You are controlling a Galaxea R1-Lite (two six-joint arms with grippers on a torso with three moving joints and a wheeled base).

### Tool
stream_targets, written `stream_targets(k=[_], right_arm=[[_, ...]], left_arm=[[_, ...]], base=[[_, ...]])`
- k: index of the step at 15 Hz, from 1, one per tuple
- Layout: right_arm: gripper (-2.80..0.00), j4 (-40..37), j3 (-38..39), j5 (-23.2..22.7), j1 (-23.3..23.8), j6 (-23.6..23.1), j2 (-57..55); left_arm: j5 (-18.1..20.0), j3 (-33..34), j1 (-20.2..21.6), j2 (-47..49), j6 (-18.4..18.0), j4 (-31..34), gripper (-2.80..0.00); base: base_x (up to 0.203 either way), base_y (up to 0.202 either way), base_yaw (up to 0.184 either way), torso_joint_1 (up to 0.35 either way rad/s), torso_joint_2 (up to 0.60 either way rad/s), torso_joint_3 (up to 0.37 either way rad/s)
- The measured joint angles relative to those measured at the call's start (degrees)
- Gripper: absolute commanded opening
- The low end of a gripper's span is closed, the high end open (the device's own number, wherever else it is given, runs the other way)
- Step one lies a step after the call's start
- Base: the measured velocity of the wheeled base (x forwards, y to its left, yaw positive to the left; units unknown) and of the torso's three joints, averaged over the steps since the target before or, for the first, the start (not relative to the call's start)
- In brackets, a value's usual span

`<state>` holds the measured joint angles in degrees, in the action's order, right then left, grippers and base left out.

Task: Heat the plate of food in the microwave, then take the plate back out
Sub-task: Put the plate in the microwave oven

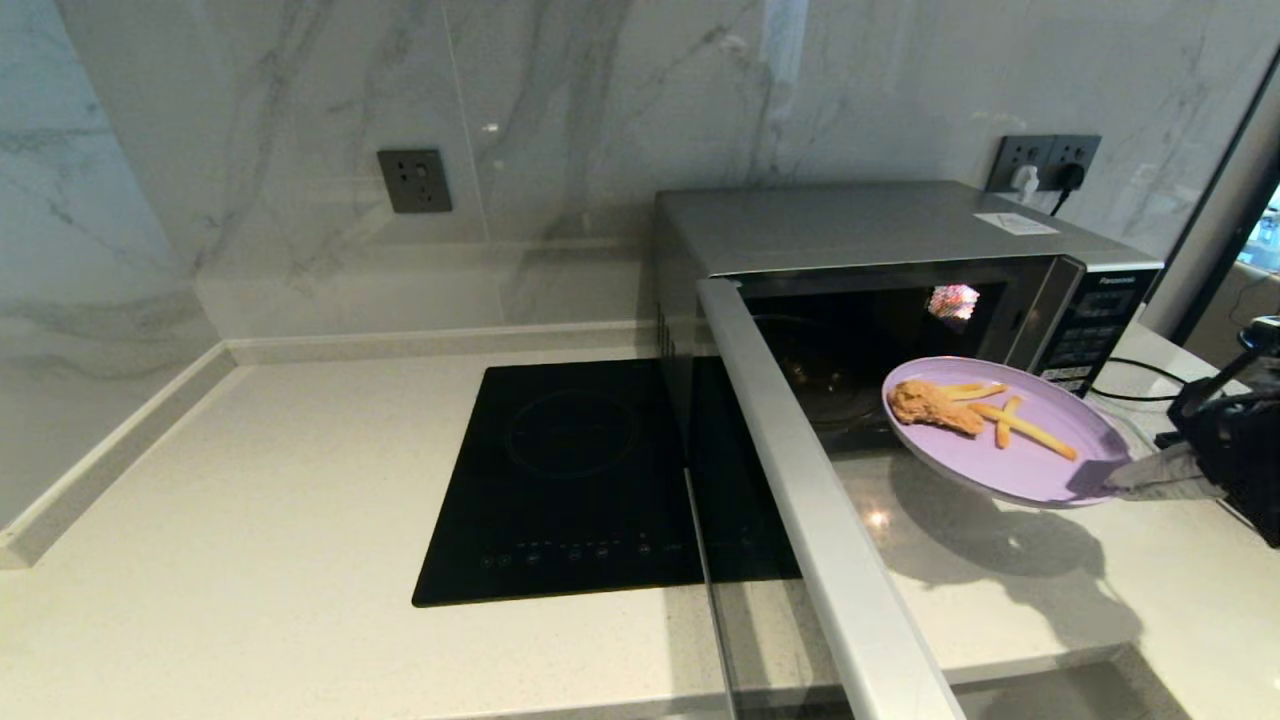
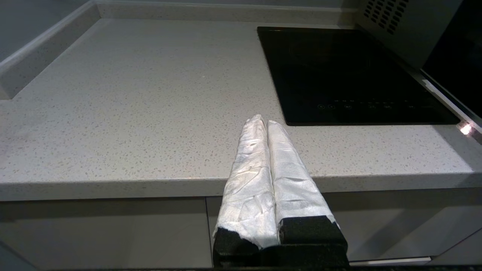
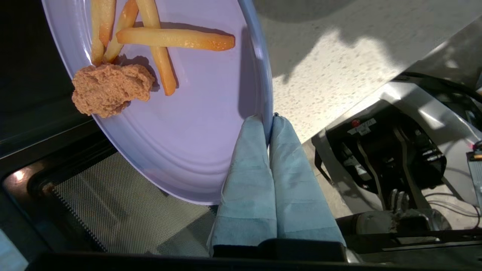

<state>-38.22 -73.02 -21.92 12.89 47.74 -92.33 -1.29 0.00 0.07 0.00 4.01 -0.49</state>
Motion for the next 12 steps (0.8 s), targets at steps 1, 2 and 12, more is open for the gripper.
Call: stream_targets(k=[1, 2, 12], right_arm=[[-2.8, 0.6, -0.5, 1.8, -2.5, 2.2, -0.5], [-2.8, 1.4, -1.0, 3.5, -4.7, 4.2, -1.2], [-2.8, 8.1, -12.5, 13.1, -16.3, 13.6, -13.7]], left_arm=[[0.0, 0.0, 0.0, 0.0, 0.0, 0.0, -2.8], [0.0, 0.0, 0.0, 0.0, 0.0, 0.0, -2.8], [0.0, 0.0, 0.0, 0.0, 0.0, 0.0, -2.8]], base=[[0.0, 0.0, 0.0, 0.0, 0.0, 0.0], [0.0, 0.0, 0.0, 0.0, 0.0, 0.0], [0.0, 0.0, 0.0, 0.0, 0.0, 0.0]])
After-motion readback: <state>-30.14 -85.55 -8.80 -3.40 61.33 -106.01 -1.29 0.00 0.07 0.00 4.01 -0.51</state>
